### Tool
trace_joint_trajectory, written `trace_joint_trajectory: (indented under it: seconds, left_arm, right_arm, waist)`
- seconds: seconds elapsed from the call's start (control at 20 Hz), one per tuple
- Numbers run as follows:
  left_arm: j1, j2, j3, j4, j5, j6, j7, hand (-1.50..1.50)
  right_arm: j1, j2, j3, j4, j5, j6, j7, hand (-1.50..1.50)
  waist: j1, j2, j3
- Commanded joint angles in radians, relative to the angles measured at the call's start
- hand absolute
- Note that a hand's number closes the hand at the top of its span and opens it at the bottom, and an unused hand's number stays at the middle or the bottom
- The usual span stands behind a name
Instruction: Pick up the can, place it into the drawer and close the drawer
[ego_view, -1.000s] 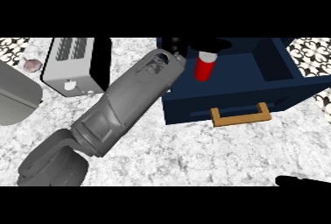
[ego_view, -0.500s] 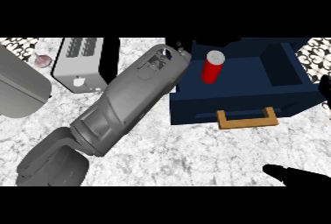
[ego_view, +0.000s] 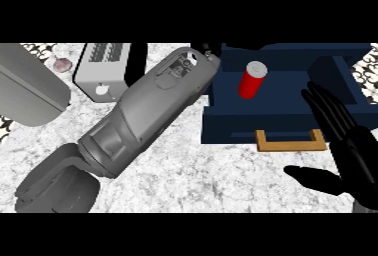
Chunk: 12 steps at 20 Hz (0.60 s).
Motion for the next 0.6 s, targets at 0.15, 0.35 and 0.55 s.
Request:
trace_joint_trajectory:
  seconds: [0.15, 0.35, 0.55]
  left_arm:
    - [0.029, 0.035, -0.01, -0.095, -0.043, 0.018, 0.083, -1.5]
    - [0.087, 0.124, -0.011, -0.172, -0.066, -0.012, 0.11, -1.5]
    - [0.117, 0.187, -0.037, -0.274, -0.102, -0.005, 0.205, -1.5]
  right_arm:
    - [-0.035, 0.053, 0.075, 0.25, 0.231, -0.171, -0.008, -1.5]
    - [-0.158, 0.092, 0.003, 0.437, 0.212, -0.274, -0.041, -1.5]
    - [-0.159, 0.088, -0.016, 0.599, 0.209, -0.348, -0.121, -1.5]
  waist:
    - [0.033, -0.012, 0.0]
    - [0.046, -0.01, 0.0]
    - [0.046, -0.013, 0.0]
